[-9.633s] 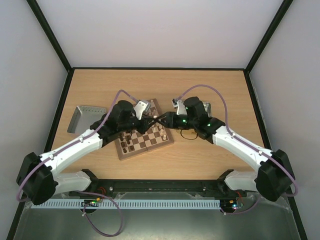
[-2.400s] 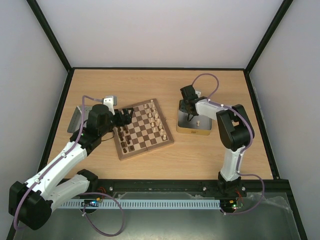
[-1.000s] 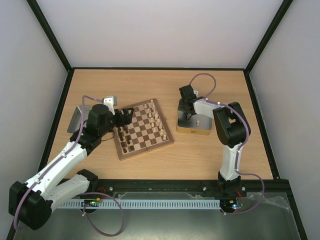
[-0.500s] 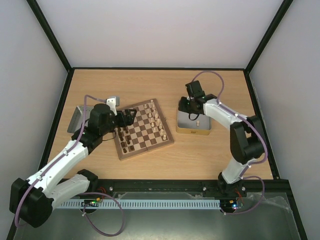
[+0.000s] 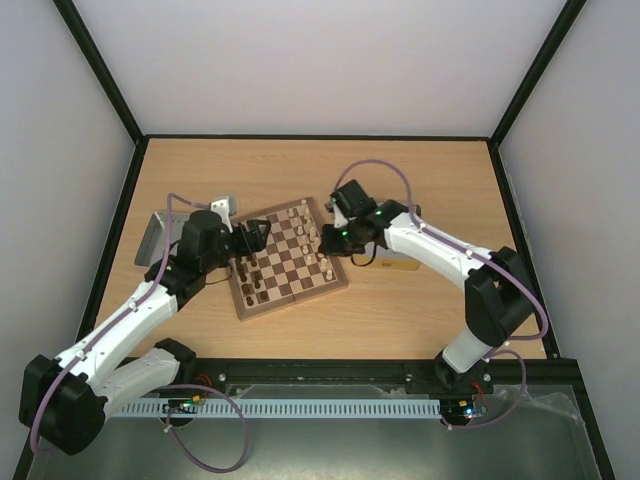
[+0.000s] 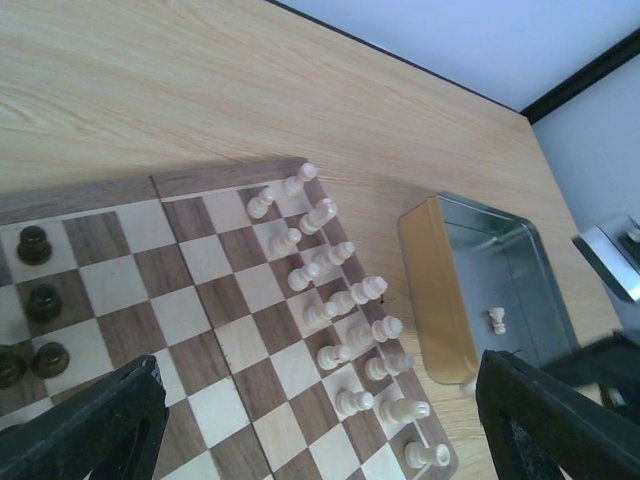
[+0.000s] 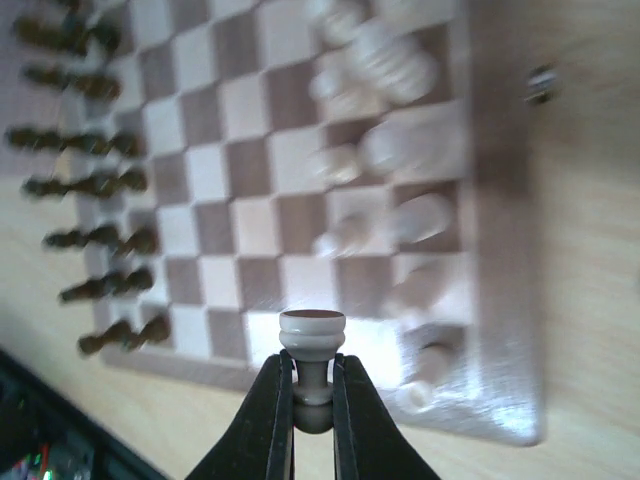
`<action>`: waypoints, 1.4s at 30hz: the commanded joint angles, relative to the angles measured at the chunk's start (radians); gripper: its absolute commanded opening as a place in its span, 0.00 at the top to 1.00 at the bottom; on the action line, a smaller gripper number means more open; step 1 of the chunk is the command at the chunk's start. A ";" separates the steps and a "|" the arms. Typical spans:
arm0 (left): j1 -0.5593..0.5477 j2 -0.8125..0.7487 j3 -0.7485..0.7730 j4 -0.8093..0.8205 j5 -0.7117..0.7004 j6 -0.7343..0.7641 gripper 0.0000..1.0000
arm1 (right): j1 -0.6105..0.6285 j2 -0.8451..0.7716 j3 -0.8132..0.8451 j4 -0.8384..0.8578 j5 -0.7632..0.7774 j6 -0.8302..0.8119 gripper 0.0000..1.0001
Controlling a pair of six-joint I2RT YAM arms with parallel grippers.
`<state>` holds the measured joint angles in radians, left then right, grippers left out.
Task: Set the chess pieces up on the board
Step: Place the chess piece on the chessboard.
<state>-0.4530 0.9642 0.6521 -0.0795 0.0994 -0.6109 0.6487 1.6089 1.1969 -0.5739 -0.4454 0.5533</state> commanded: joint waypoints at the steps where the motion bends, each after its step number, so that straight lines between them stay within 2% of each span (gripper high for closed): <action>1: 0.008 -0.022 -0.016 -0.025 -0.079 -0.027 0.14 | 0.115 0.055 0.096 -0.128 -0.007 -0.009 0.97; 9: 0.020 -0.044 -0.029 -0.064 -0.139 -0.023 0.14 | 0.253 0.216 0.220 -0.223 0.069 -0.031 0.94; 17: 0.028 -0.048 -0.040 -0.072 -0.150 -0.010 0.14 | 0.275 0.326 0.312 -0.274 0.079 -0.049 0.91; 34: 0.036 -0.040 -0.045 -0.073 -0.141 -0.007 0.14 | 0.276 0.368 0.339 -0.258 0.119 -0.048 0.82; 42: 0.037 -0.040 -0.045 -0.079 -0.137 -0.012 0.14 | 0.290 0.367 0.311 -0.200 0.126 -0.048 0.71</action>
<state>-0.4240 0.9310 0.6201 -0.1490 -0.0345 -0.6304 0.9222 1.9659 1.5135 -0.8009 -0.3496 0.5083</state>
